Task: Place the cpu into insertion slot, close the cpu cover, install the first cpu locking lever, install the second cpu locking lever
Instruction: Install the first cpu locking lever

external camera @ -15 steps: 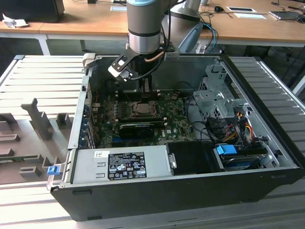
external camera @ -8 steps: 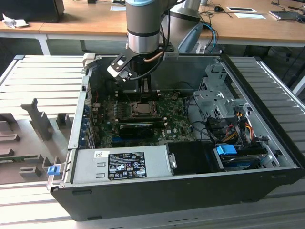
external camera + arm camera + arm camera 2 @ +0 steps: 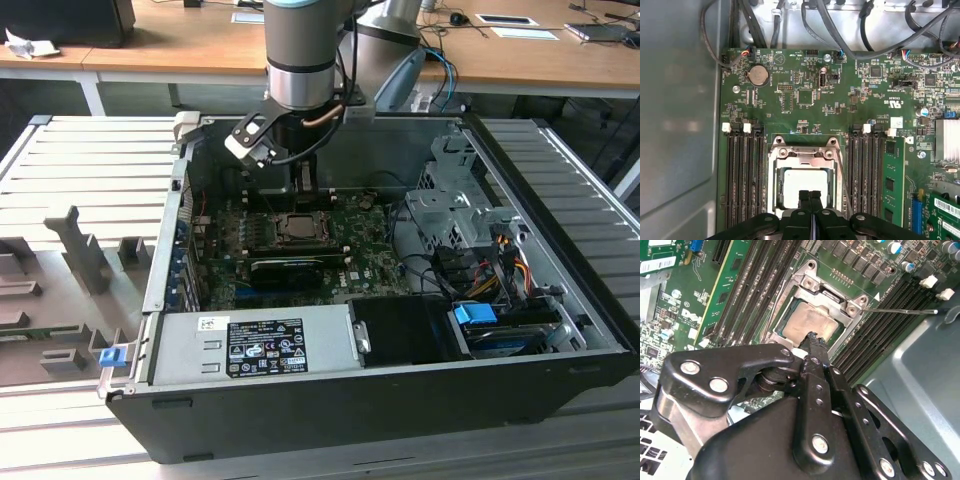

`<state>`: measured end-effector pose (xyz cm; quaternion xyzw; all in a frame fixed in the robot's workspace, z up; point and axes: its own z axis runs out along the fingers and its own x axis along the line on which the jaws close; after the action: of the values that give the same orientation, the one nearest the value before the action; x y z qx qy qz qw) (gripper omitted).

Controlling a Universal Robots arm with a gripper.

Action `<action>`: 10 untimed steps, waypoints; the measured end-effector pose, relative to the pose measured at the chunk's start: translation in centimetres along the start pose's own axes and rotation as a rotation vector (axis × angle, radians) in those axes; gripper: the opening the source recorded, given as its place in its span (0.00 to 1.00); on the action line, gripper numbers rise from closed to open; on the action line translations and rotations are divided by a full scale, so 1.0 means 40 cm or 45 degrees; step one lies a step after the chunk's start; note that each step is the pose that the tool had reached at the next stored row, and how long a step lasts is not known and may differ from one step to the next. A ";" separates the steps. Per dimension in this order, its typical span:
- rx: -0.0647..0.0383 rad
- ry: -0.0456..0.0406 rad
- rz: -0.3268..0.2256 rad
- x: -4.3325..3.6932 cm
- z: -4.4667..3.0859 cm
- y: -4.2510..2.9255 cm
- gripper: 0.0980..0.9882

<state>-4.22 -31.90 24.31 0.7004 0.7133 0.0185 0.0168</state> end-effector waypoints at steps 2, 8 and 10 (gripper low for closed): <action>0.000 0.000 0.000 0.000 -0.003 0.000 0.01; 0.000 0.000 0.000 0.000 -0.007 0.000 0.01; 0.000 0.000 0.000 0.000 -0.007 0.000 0.01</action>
<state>-4.22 -31.90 24.60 0.7004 0.7133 0.0185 0.0168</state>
